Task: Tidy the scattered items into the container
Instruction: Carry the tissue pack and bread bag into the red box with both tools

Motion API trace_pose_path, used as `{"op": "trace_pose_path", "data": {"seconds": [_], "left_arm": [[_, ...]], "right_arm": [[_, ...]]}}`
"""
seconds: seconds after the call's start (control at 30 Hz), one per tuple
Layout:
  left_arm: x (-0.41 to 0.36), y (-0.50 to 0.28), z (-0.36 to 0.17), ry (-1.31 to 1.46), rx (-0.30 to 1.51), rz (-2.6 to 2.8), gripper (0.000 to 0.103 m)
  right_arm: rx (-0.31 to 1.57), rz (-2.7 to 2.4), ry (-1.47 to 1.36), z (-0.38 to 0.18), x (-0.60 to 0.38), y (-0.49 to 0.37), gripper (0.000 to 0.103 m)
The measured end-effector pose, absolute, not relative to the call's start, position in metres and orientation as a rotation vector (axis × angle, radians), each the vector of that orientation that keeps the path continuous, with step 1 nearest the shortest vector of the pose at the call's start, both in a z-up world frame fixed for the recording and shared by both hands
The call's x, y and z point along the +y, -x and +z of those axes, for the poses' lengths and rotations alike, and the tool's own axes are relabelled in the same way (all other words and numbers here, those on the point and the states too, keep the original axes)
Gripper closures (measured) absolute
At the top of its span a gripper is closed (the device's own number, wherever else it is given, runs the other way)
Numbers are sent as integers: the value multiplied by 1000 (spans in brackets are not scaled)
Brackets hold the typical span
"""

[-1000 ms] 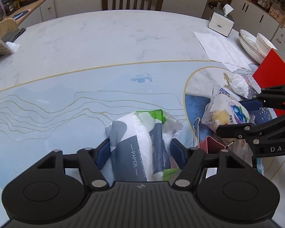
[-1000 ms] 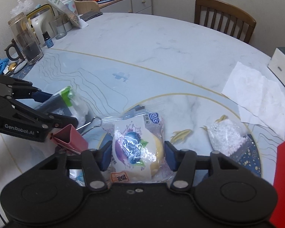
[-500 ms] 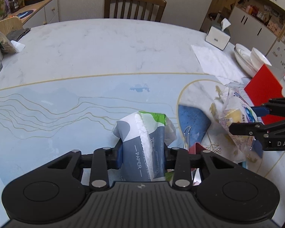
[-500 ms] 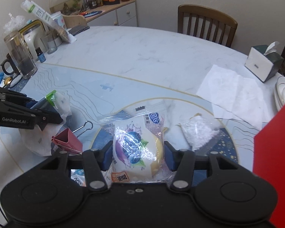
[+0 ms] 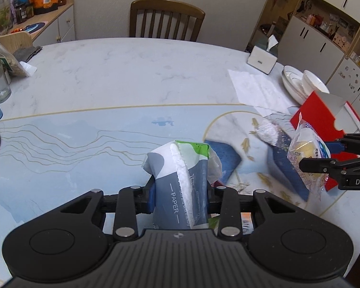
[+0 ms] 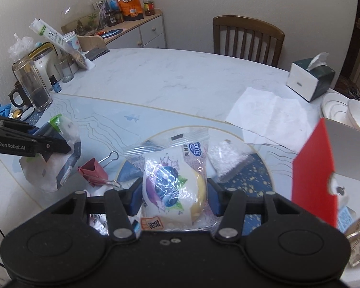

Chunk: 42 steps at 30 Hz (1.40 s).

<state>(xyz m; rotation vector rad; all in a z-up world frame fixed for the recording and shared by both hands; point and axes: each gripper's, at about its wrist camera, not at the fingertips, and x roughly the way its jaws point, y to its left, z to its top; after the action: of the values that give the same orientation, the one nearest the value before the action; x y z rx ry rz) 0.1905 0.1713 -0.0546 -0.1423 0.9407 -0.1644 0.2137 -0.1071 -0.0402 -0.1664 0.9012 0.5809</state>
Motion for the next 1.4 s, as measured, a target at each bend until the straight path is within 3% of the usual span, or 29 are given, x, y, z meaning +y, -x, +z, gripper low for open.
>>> {"op": "trace_pose_path", "data": {"seconds": [1.4], "left_arm": [[-106, -224, 14, -12, 823, -514, 70]], "right_arm": [[811, 432, 70, 13, -315, -207, 52]]}}
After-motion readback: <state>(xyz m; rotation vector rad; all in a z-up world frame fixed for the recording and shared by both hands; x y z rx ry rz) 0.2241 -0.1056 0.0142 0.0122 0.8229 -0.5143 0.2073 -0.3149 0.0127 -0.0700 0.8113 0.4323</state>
